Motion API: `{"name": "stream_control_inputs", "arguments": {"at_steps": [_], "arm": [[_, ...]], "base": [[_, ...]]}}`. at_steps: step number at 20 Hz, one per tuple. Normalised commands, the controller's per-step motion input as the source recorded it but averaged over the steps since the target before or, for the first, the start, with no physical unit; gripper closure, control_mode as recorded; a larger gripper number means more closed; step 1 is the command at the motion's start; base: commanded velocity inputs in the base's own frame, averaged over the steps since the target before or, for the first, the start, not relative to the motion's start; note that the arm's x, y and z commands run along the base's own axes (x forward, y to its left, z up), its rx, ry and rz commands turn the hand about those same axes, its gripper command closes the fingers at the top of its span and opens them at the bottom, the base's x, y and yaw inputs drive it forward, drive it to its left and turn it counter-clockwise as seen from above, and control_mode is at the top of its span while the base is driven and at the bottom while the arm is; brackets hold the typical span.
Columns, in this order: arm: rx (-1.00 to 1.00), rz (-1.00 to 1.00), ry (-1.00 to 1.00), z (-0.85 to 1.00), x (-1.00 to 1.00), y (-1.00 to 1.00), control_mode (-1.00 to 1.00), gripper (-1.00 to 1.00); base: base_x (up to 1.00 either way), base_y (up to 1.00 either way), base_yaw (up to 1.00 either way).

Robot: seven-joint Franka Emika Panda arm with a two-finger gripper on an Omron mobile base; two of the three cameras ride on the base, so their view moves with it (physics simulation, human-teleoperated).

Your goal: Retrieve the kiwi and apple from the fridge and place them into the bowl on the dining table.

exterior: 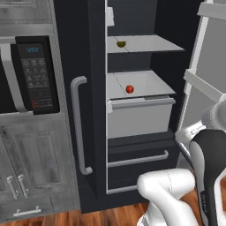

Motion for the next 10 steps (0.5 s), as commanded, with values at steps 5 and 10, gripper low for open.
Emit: {"name": "stream_control_inputs", "arguments": {"at_steps": [5,10], "arm": [[0.00,0.03,-0.01,0.00,-0.12,0.00,-1.00,-1.00],[0.00,0.00,0.00,0.00,0.00,0.00,1.00,-1.00]], "base": [[0.00,0.00,0.00],[0.01,0.00,0.00]]}}
